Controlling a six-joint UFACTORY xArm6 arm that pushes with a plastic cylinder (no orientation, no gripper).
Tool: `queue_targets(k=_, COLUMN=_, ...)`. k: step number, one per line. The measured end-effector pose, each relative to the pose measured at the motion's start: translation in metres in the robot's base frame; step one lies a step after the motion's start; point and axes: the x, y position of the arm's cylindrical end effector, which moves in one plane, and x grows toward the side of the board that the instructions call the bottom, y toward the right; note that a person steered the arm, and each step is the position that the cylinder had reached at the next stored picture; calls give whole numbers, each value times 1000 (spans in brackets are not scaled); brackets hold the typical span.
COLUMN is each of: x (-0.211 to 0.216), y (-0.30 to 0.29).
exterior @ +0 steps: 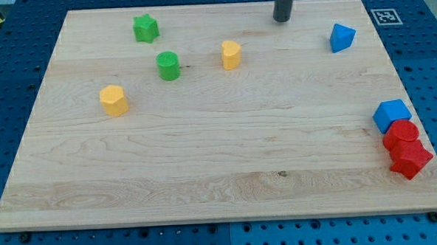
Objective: Push blue triangle down
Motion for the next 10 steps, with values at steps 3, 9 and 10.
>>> queue_targets(k=3, x=11, y=40)
queue_targets(k=9, x=41, y=78)
queue_targets(k=10, x=60, y=84)
